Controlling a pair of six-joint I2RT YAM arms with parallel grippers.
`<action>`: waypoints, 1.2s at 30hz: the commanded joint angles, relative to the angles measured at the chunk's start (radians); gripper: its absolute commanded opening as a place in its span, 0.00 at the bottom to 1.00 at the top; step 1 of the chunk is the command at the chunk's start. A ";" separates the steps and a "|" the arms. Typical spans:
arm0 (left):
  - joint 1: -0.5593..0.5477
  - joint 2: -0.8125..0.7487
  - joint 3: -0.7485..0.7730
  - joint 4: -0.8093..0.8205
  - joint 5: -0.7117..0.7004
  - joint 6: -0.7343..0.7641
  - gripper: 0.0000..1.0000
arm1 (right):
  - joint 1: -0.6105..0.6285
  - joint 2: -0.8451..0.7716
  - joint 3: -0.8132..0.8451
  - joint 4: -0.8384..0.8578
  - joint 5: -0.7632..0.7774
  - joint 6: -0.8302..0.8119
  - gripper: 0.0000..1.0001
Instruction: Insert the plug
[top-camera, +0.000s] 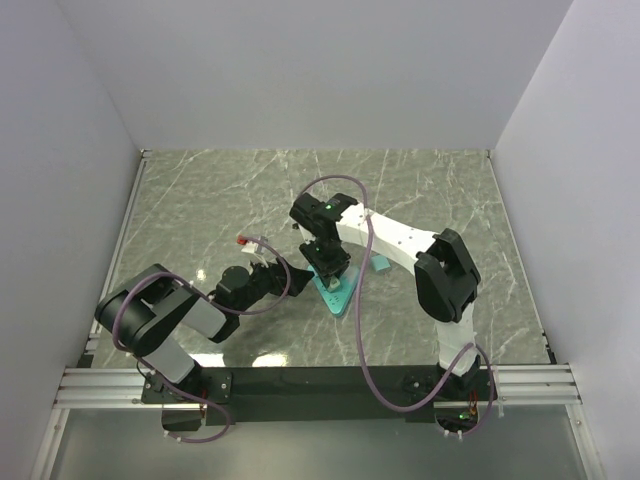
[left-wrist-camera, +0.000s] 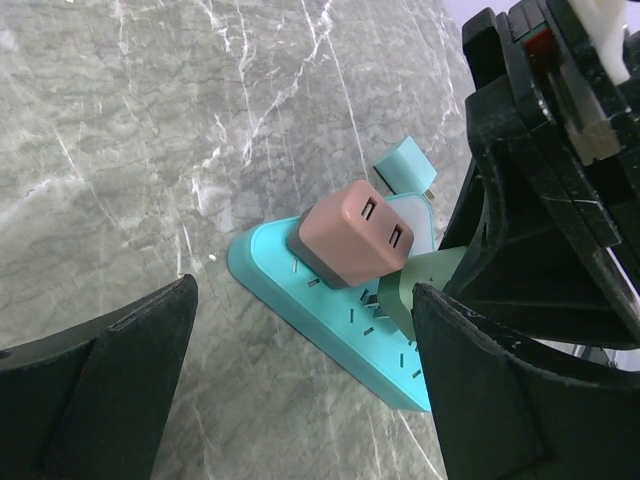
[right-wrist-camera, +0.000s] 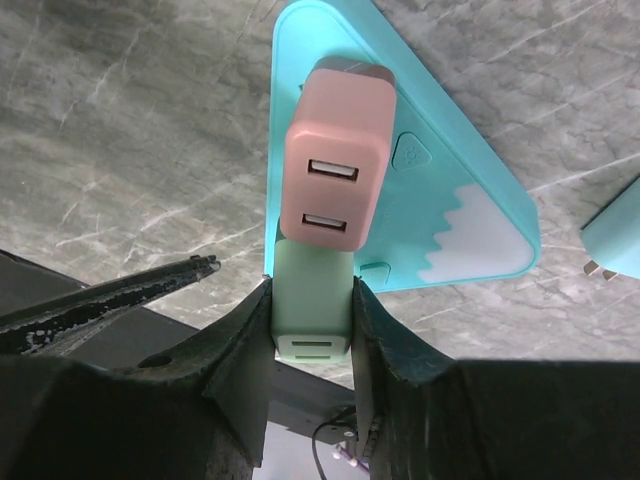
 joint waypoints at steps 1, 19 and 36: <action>0.004 -0.039 0.009 -0.007 -0.011 0.034 0.94 | 0.009 0.011 0.035 -0.044 0.049 0.002 0.00; 0.004 -0.032 0.004 -0.007 -0.010 0.047 0.94 | 0.024 0.052 0.032 -0.038 0.160 0.064 0.00; 0.004 -0.015 0.006 0.006 0.013 0.054 0.94 | 0.039 -0.017 -0.092 0.112 0.335 0.166 0.00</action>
